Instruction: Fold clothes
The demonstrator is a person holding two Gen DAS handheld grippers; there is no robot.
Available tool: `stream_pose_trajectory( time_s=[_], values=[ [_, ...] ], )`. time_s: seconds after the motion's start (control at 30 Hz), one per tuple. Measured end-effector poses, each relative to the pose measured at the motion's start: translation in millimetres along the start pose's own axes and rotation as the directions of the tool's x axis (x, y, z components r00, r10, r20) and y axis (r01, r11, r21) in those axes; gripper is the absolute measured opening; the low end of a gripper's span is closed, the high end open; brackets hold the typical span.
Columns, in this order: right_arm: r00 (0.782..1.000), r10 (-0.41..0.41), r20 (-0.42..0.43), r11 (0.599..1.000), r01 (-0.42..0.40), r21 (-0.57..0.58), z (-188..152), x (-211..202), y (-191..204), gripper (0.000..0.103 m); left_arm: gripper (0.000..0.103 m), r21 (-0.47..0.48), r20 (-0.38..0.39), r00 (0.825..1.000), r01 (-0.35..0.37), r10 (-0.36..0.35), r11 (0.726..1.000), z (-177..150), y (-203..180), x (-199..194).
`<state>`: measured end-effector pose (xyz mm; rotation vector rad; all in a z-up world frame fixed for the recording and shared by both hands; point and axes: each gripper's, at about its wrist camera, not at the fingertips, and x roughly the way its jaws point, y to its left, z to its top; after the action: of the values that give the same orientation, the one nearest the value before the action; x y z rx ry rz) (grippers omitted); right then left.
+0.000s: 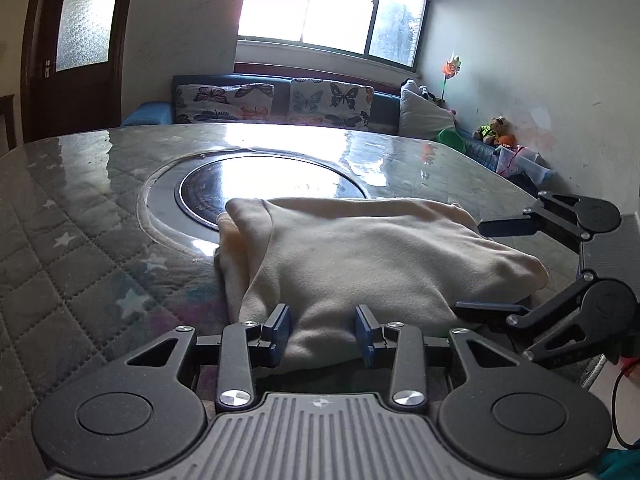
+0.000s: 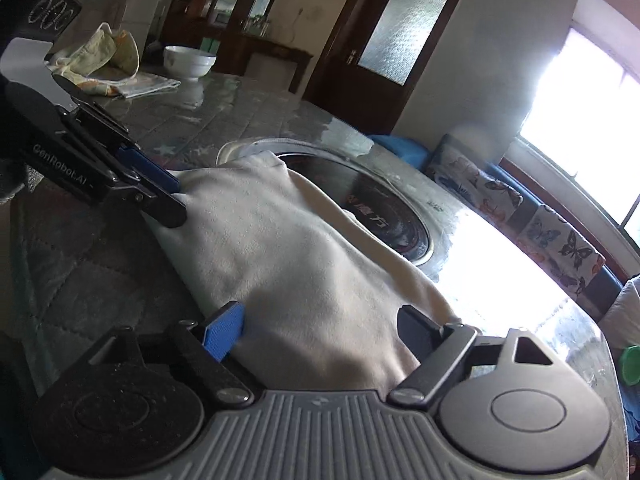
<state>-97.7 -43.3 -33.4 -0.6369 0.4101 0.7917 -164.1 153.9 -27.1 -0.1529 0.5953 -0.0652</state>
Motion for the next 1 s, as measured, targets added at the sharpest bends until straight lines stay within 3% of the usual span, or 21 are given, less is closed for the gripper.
stream_pose_trajectory(
  time_s=[0.2, 0.3, 0.4, 0.67, 0.83, 1.0],
  values=[
    [0.999, 0.040, 0.025, 0.997, -0.042, 0.062, 9.4, -16.0, -15.5, 0.087, 0.040, -0.007, 0.007, 1.000, 0.007, -0.007, 1.000, 13.9, -3.0, -3.8],
    [0.999, -0.017, 0.051, 0.998, 0.014, 0.064, 14.3, -17.7, -22.3, 0.092, 0.041, -0.007, 0.033, 0.999, 0.007, -0.007, 1.000, 26.1, -5.5, -2.2],
    [0.996, -0.080, 0.025, 0.993, 0.077, 0.087, 11.2, -6.7, -31.2, 0.092, 0.040, 0.010, 0.042, 0.999, 0.012, -0.012, 1.000, 33.4, -11.0, 8.0],
    [0.998, -0.047, -0.035, 0.996, 0.049, 0.072, -12.0, -5.0, -26.6, 0.093, 0.040, 0.039, 0.003, 1.000, 0.012, -0.012, 0.999, 19.5, -10.4, 22.7],
    [1.000, -0.012, -0.027, 0.997, 0.014, 0.082, -0.5, -7.5, -40.0, 0.094, 0.041, 0.048, 0.008, 1.000, 0.017, -0.017, 0.999, 25.9, -12.3, 18.4],
    [0.999, -0.035, 0.009, 0.995, 0.034, 0.093, 24.8, 6.7, -67.1, 0.095, 0.041, 0.106, 0.031, 0.996, 0.084, -0.087, 0.991, 36.7, -35.1, 24.9]
  ],
)
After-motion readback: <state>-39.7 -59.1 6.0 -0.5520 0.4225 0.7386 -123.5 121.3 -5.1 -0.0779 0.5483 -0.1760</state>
